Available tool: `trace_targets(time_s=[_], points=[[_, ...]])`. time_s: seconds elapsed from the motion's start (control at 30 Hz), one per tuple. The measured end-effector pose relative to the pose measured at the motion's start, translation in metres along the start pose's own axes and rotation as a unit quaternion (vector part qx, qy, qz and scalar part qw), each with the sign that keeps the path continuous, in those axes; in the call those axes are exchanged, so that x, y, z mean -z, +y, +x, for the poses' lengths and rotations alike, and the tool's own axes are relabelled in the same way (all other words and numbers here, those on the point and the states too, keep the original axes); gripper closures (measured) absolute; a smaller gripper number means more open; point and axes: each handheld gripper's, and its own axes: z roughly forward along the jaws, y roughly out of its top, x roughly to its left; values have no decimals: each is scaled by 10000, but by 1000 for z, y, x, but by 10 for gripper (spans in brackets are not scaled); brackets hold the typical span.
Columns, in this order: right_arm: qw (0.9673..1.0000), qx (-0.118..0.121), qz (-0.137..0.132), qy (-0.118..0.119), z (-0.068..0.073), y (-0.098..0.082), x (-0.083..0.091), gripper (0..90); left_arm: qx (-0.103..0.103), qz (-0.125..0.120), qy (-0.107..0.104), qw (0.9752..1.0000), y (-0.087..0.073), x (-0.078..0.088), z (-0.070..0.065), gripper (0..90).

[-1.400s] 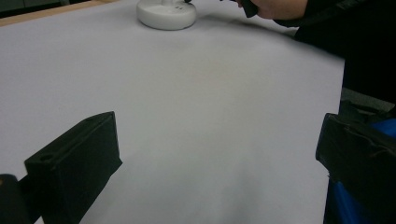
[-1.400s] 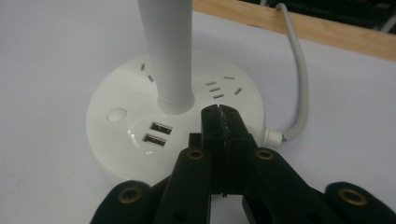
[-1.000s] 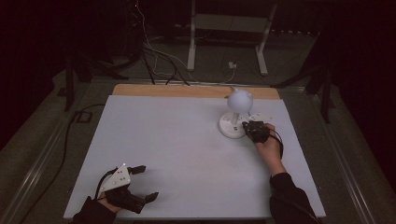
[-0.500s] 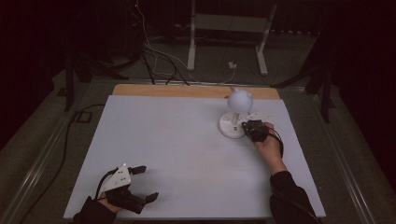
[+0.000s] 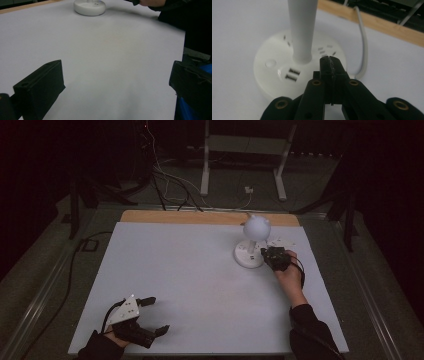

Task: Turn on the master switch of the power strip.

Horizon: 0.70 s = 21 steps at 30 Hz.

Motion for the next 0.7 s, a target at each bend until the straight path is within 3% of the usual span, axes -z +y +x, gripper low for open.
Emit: trace_targets(time_s=[0.27, 0.43, 0.57, 0.63, 0.7], points=[[9992, -281, -157, 245, -5, 7, 15, 836, 7, 7, -4, 10000, 0, -1, 0, 3], [9986, -198, -241, 437, -4, 7, 21, 657, -8, 12, -4, 10000, 0, -1, -1, 3], [9983, -125, -136, 560, -5, 8, 26, 499, -10, 10, 2, 10000, 0, 0, 0, 3], [9979, -126, -101, 635, -5, 7, 28, 495, -15, 14, -1, 10000, 0, 0, 0, 3], [9971, -160, -114, 730, -5, 6, 31, 411, -21, 15, -1, 10000, 0, 0, -1, 3]])
